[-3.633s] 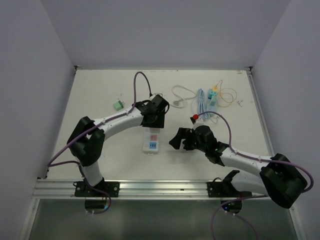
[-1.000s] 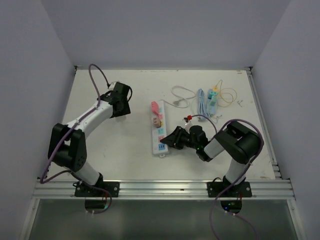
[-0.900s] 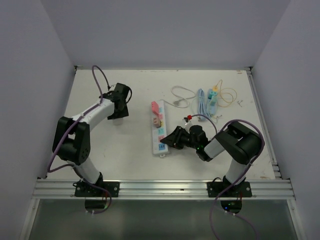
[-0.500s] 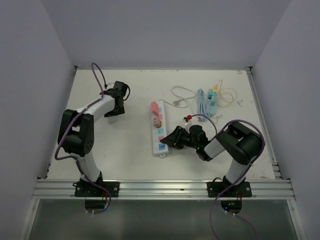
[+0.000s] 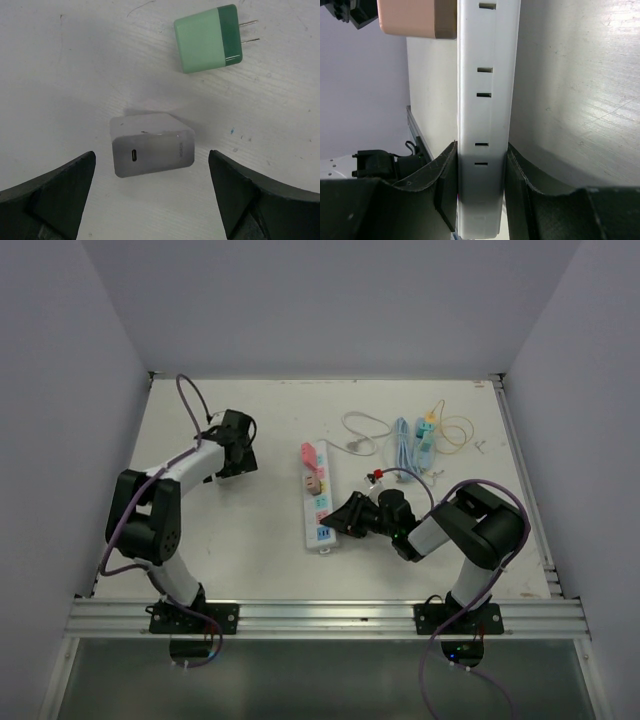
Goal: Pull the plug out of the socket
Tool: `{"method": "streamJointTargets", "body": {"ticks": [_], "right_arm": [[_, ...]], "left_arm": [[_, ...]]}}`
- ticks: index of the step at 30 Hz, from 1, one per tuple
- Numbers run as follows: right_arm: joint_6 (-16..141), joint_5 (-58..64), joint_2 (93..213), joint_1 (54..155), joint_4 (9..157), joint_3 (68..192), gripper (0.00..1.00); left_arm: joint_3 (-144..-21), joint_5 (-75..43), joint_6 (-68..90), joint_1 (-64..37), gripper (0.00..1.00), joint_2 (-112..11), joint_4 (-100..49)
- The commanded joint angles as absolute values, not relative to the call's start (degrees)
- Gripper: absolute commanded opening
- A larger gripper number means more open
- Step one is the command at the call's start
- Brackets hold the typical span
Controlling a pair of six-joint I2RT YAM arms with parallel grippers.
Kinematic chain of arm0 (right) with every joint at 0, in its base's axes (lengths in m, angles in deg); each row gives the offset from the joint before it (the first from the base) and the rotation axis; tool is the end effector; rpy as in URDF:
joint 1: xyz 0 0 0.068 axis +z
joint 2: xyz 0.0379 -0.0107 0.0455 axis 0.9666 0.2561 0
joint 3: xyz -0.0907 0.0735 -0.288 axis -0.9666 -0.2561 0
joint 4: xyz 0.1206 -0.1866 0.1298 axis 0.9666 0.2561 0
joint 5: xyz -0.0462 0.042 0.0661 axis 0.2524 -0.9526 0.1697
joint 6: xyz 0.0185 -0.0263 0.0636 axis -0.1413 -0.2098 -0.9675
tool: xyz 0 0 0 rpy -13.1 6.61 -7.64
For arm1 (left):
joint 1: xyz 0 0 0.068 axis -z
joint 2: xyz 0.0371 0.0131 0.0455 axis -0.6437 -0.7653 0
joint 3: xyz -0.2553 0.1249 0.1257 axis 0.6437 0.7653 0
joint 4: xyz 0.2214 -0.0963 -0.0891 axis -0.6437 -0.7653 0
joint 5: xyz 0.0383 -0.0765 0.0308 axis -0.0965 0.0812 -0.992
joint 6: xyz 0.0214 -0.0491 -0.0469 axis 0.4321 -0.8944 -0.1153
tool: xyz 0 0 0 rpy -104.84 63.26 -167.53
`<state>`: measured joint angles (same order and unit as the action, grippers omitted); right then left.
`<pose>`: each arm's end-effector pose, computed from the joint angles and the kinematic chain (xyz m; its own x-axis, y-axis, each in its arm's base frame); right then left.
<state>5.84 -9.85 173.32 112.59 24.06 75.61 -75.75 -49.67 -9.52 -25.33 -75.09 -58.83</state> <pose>0.2255 0.1988 0.1354 -0.8751 0.3825 -0.2964 -0.1058 0.4464 0.8885 0.3504 -0.0658 0.2106 -0.7709 -0.2983 -0.5628 -0.4267 0.8979 0.1087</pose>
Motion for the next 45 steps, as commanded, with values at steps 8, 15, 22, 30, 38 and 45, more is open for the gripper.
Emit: {"method": "streamJointTargets", "body": {"ticks": [8, 15, 22, 30, 38, 45], "right_arm": [[11.47, -7.93, 174.17, 112.25, 29.83, 75.85, 0.00], [12.35, -7.66, 173.56, 112.25, 31.59, 76.29, 0.00], [12.44, -7.84, 173.74, 112.25, 31.77, 76.38, 0.00], [13.14, -7.75, 173.12, 112.25, 32.91, 76.46, 0.00], [13.58, -7.84, 173.03, 112.25, 33.35, 76.46, 0.00], [13.76, -7.66, 173.38, 112.25, 33.52, 76.20, 0.00]], "left_arm": [[-70.07, -39.62, -12.06, -23.64, 0.99, -59.63, -51.56], [-67.08, -34.00, -19.51, -13.36, 1.00, -52.85, -48.92], [-66.46, -29.51, -25.94, -6.94, 0.98, -55.64, -43.20], [-71.64, -27.05, -27.00, -3.68, 0.85, -64.61, -41.09], [-74.20, -25.47, -28.58, -3.42, 0.66, -71.65, -40.30], [-75.34, -26.35, -29.02, -3.51, 0.21, -72.62, -41.18]]}}
